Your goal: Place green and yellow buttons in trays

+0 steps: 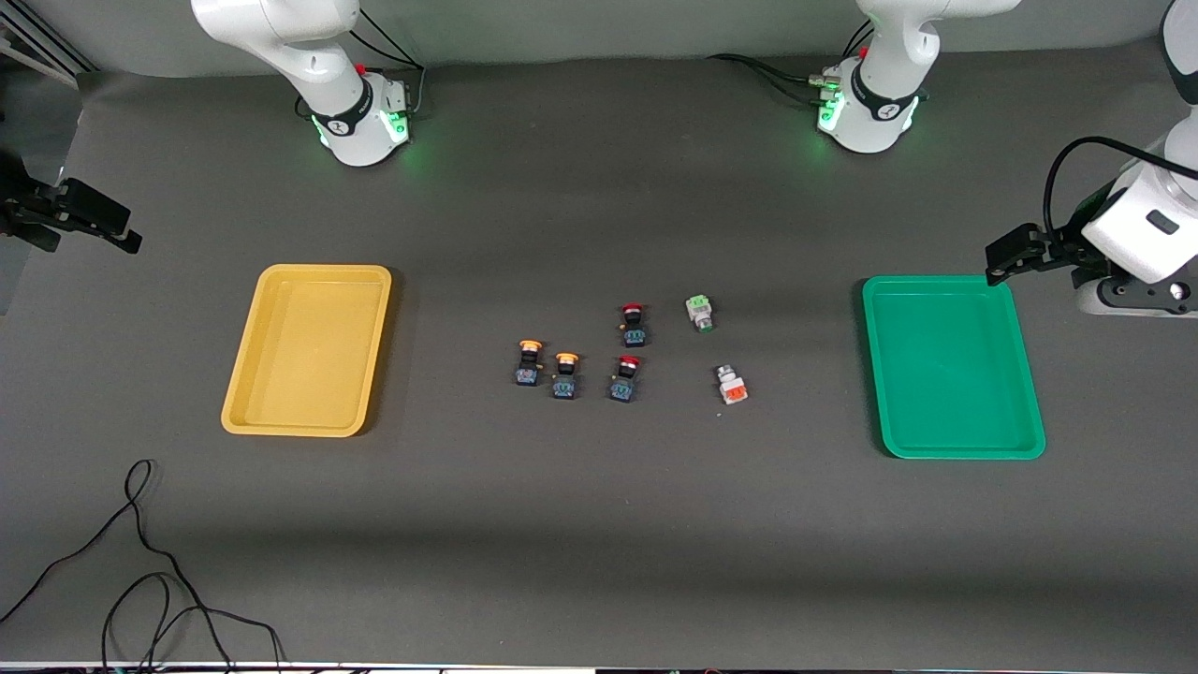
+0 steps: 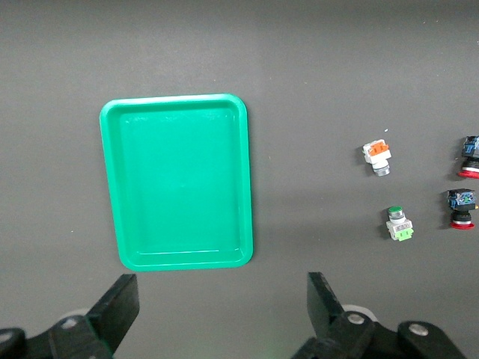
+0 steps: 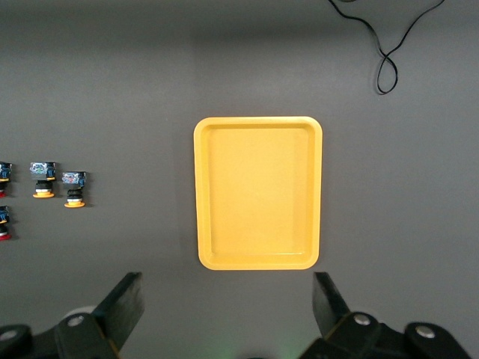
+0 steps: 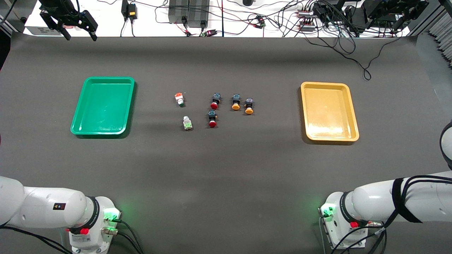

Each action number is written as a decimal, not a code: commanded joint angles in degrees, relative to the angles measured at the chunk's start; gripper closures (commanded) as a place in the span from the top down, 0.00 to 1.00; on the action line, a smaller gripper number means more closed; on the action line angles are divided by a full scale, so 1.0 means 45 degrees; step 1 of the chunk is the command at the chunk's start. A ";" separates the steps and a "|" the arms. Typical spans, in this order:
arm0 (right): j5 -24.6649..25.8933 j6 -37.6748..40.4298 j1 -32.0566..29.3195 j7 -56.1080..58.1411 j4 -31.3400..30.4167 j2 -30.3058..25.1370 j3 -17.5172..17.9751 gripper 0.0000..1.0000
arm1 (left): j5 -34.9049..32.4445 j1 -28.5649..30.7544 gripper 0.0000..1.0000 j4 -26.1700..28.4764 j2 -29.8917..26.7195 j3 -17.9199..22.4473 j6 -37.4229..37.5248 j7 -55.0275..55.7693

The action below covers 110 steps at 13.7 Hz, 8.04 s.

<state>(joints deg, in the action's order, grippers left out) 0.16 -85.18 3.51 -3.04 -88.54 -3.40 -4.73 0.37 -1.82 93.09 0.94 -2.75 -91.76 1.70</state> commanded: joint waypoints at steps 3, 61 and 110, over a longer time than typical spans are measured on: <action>0.0022 0.0082 0.0139 0.0050 0.0026 -0.0123 -0.0081 1.00 | -0.0063 -0.0065 1.00 -0.0238 0.0046 0.0045 0.0313 -0.0163; 0.3205 -1.2086 0.3088 -1.1022 -0.3724 0.9155 0.4587 1.00 | -0.0161 -0.7430 0.18 0.4943 0.3779 0.0298 -0.8817 1.0640; -0.0642 -1.4001 0.0940 0.3644 -0.9427 0.5210 -0.0414 0.62 | -0.0200 -0.5200 1.00 0.1481 0.6486 -0.0346 -0.8197 1.0574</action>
<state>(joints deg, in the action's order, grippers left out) -0.80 -147.93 7.21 11.97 -131.08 20.70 -6.52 0.45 -24.12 99.16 27.07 -5.36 -124.39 45.16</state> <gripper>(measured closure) 0.581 0.000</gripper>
